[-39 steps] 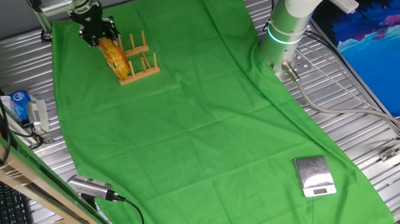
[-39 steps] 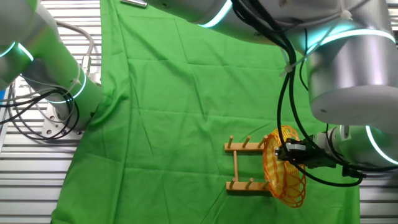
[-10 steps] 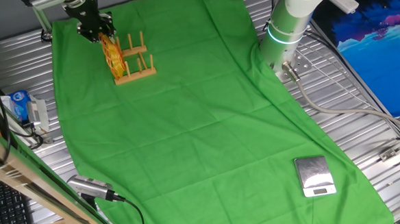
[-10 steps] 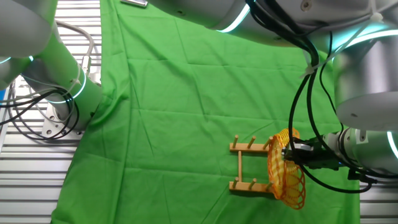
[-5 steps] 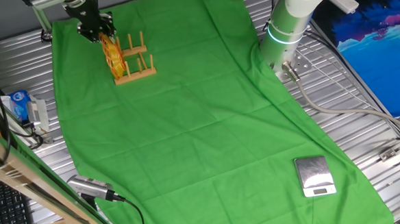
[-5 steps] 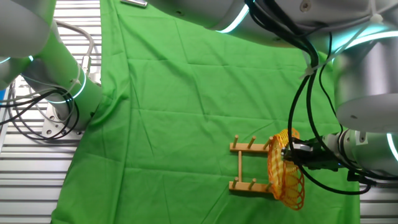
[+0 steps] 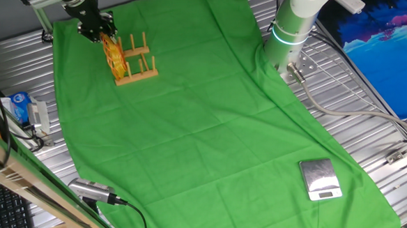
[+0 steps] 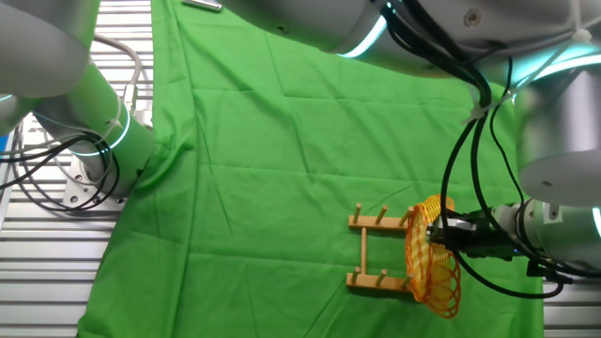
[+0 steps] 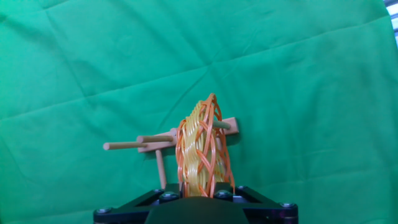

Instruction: Take the dish off the dish rack

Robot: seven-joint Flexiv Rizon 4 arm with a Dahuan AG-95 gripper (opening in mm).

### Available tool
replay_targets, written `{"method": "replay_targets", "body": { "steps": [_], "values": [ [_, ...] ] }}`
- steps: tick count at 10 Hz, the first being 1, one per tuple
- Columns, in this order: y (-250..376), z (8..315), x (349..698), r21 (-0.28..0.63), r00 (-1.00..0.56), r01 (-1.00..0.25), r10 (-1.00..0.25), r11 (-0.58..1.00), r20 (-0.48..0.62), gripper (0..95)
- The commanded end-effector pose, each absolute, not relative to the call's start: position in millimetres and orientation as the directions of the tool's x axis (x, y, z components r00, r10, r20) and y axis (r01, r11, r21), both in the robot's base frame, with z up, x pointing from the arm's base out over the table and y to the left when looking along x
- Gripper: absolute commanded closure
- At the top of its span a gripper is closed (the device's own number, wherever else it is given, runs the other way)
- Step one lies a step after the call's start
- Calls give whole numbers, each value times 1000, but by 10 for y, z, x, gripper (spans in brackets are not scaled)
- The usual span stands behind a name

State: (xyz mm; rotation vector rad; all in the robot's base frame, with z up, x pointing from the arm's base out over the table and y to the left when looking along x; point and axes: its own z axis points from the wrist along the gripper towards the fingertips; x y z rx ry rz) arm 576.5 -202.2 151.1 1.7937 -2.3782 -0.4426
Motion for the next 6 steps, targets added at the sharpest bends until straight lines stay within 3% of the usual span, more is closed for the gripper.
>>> {"method": "replay_targets", "body": {
  "steps": [1, 6],
  "values": [
    [-2028, 1532, 5771, 331, -302, -907, -950, 262, -76, 760],
    [-2036, 1550, 5765, 367, -333, -887, -939, 282, -82, 760]
  ]
}}
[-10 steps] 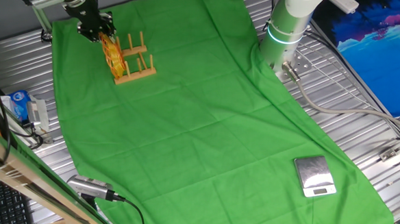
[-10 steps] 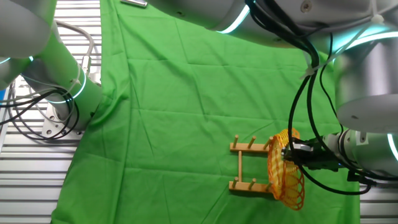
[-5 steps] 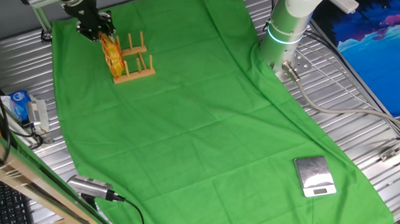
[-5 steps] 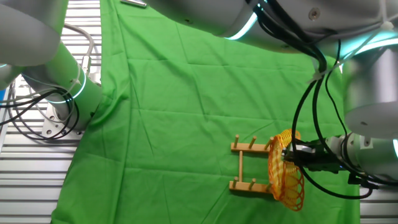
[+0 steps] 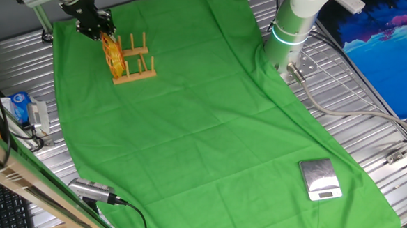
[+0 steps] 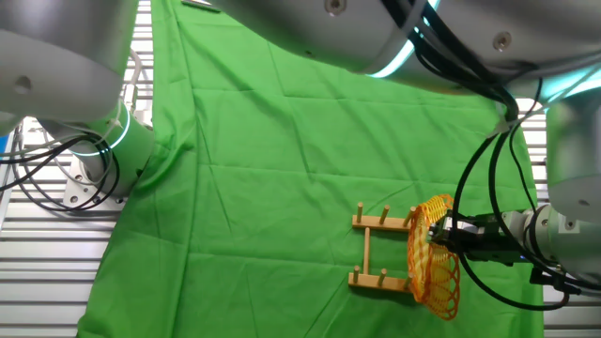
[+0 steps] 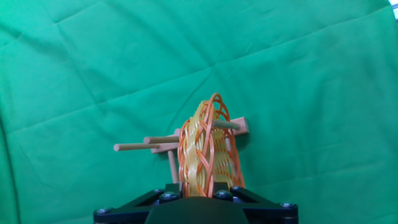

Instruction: Take the dish off the dish rack

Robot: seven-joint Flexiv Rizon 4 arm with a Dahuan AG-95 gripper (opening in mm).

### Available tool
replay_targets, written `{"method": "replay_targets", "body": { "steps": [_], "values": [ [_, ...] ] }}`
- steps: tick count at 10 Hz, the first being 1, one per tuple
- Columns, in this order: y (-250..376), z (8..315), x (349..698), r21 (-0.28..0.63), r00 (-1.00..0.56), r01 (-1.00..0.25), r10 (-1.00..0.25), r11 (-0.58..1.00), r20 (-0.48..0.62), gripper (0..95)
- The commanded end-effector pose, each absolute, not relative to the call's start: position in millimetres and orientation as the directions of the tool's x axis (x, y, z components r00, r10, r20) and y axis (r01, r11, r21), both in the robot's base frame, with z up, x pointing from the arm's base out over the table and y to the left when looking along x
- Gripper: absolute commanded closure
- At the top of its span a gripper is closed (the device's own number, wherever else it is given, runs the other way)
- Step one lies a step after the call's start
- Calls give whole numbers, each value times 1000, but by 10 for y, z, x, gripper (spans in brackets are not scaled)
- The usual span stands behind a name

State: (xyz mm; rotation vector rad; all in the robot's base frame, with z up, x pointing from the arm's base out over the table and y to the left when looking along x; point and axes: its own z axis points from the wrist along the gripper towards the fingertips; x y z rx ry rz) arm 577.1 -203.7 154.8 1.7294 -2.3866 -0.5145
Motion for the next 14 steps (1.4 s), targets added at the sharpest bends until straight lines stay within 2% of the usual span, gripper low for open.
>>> {"method": "replay_targets", "body": {
  "steps": [1, 14],
  "values": [
    [-2037, 1553, 5764, 375, -341, -882, -936, 287, -86, 760],
    [-1986, 1676, 5740, 418, -405, -844, -910, 336, -85, 760]
  ]
}}
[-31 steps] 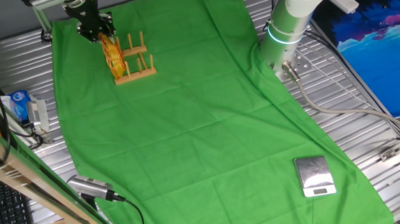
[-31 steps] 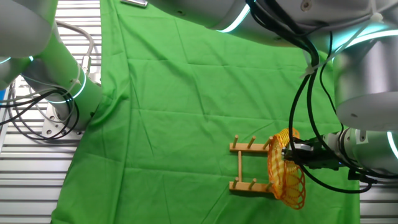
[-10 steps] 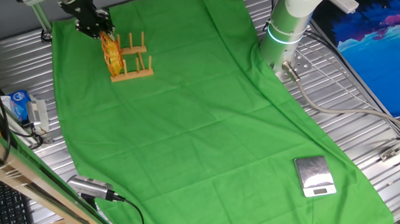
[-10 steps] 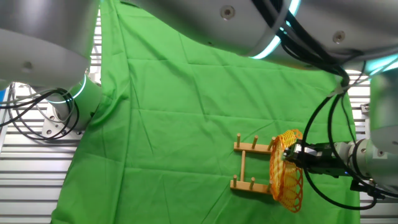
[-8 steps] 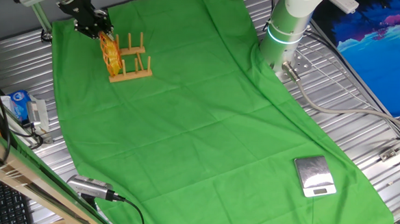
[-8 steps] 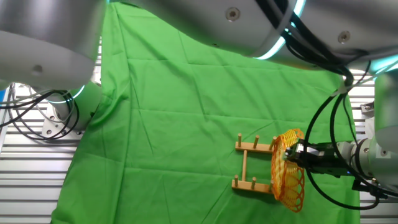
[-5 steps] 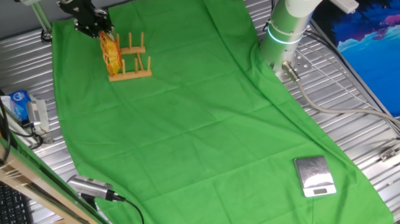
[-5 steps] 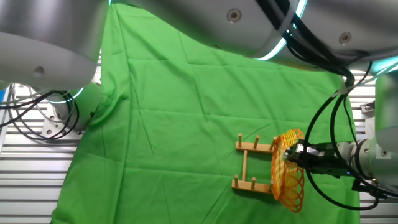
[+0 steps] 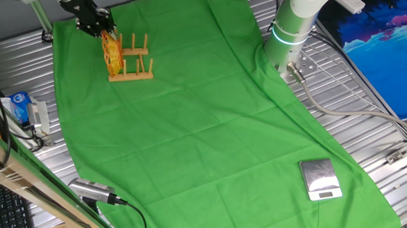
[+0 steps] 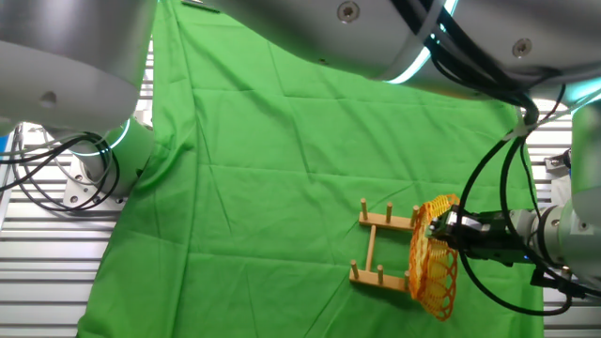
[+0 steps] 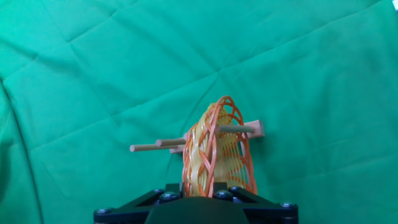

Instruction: Take the dish off the dish rack

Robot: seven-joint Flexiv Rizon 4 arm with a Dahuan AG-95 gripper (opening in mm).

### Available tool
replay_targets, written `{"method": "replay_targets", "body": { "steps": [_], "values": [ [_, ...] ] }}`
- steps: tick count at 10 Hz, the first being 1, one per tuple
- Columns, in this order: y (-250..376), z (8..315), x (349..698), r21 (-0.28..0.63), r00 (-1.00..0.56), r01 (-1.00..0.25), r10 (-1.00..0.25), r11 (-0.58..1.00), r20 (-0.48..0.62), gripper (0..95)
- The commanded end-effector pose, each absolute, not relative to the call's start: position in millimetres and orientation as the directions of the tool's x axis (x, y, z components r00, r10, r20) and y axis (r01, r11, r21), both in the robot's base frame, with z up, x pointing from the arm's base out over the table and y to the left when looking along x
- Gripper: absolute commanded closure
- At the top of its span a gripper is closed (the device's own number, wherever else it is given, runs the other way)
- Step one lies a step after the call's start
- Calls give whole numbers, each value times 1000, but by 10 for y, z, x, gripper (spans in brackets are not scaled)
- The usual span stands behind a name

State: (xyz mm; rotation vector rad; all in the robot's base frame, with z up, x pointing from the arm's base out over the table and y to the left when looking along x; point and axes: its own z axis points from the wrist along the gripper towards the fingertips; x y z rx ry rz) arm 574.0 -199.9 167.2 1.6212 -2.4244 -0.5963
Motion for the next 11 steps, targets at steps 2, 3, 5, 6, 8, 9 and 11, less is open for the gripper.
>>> {"method": "replay_targets", "body": {
  "steps": [2, 3, 5, 6, 8, 9, 11],
  "values": [
    [-1972, 1674, 5739, 425, -418, -837, -904, 344, -92, 760],
    [-1957, 1674, 5737, 431, -430, -831, -898, 353, -94, 760],
    [-1943, 1682, 5739, 436, -441, -824, -892, 362, -94, 760],
    [-1941, 1688, 5738, 436, -443, -823, -892, 364, -92, 760],
    [-1931, 1706, 5737, 438, -446, -821, -890, 368, -89, 760],
    [-1926, 1714, 5737, 439, -448, -819, -889, 370, -88, 760],
    [-1917, 1725, 5737, 443, -456, -815, -886, 374, -91, 760]
  ]
}}
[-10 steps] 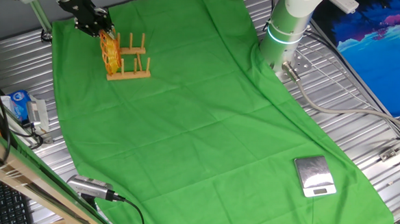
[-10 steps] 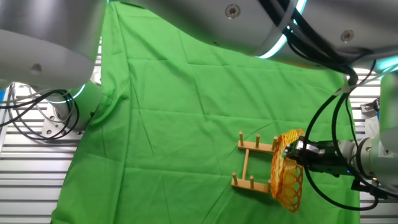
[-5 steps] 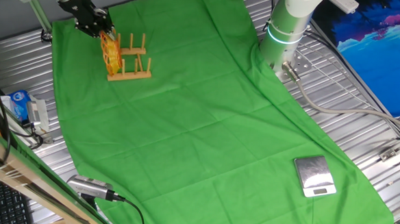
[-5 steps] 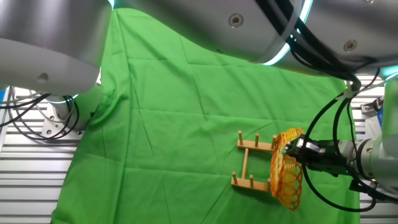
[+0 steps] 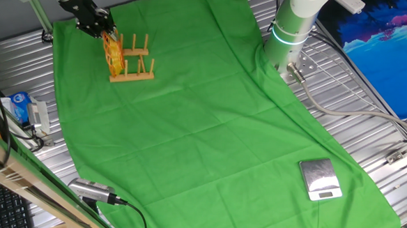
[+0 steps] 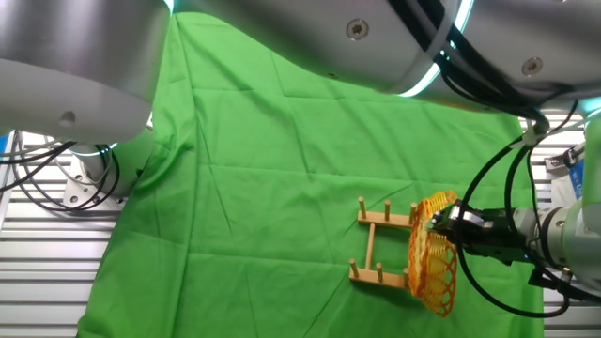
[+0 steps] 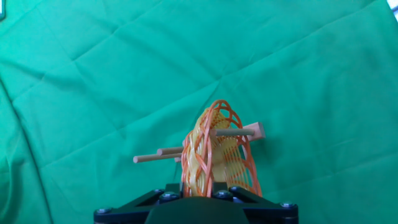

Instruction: Take the dish off the dish rack

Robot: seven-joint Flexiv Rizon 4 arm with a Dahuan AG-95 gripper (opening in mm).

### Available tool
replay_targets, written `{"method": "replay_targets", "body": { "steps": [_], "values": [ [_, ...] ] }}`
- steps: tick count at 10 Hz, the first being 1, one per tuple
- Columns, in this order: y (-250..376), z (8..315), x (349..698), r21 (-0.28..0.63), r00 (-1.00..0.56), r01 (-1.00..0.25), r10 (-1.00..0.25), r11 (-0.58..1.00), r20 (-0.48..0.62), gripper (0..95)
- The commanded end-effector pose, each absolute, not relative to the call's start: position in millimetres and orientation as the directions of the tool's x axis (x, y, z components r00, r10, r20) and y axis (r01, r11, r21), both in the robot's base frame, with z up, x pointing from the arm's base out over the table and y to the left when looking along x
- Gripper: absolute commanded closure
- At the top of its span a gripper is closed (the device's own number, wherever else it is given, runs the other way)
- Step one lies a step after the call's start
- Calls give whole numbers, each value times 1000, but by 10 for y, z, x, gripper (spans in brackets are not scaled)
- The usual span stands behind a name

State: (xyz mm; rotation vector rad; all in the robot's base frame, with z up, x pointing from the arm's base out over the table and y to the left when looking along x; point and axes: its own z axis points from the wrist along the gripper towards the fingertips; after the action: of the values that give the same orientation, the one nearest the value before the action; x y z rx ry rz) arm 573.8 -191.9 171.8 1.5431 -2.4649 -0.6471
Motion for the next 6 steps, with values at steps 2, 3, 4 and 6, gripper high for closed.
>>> {"method": "replay_targets", "body": {
  "steps": [2, 3, 4, 6],
  "values": [
    [-1908, 1740, 5736, 447, -464, -810, -881, 379, -93, 760],
    [-1906, 1745, 5735, 449, -466, -808, -880, 381, -94, 760],
    [-1903, 1753, 5734, 449, -468, -808, -879, 382, -93, 760],
    [-1900, 1758, 5731, 447, -466, -809, -880, 382, -91, 760]
  ]
}}
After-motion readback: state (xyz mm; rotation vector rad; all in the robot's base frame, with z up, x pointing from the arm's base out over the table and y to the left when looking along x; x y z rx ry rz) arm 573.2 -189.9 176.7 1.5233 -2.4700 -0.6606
